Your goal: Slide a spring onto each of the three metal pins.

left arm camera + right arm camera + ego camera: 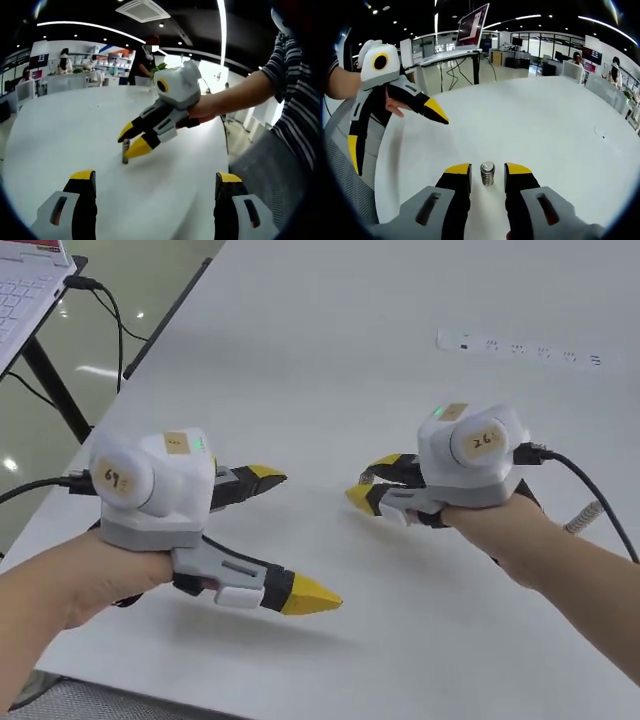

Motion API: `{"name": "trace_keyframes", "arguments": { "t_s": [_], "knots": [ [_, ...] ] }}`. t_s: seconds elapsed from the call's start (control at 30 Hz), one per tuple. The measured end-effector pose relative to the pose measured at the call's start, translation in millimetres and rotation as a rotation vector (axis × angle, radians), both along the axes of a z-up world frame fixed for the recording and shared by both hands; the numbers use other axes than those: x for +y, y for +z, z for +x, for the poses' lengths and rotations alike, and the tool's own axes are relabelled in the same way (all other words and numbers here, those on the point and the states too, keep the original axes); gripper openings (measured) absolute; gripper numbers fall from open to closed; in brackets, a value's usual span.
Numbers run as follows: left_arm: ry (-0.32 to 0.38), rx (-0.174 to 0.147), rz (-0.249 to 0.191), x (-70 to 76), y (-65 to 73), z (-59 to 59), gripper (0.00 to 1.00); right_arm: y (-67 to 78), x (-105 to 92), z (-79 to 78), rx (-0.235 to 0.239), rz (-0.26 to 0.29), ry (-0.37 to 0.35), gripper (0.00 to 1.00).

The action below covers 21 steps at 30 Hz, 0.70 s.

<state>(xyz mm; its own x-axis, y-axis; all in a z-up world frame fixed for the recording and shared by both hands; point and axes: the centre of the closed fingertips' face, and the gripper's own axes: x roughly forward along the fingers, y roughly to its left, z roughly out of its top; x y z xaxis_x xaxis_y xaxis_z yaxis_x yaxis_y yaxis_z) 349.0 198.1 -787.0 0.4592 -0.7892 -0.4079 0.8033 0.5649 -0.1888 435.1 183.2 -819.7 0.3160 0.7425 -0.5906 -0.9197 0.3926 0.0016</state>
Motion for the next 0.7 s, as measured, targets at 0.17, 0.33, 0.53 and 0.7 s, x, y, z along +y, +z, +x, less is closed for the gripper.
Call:
{"name": "trace_keyframes", "arguments": {
  "t_s": [0.17, 0.33, 0.53, 0.7],
  "knots": [
    [0.012, -0.006, -0.011, -1.6, 4.0, 2.5, 0.97, 15.3, -6.9, -3.6, -0.012, 0.037, -0.004, 0.27],
    [0.019, -0.015, -0.011, -4.9, 7.3, 7.4, 0.98, 28.8, -14.3, -7.2, -0.017, 0.077, -0.016, 0.30],
    [0.023, -0.023, -0.016, -8.2, 13.4, 12.4, 0.98, 46.1, -25.1, -19.4, -0.031, 0.124, 0.000, 0.36],
    [0.031, -0.032, -0.016, -9.5, 19.6, 16.4, 0.98, 55.4, -37.9, -27.6, -0.034, 0.155, -0.010, 0.39]
  ]
}}
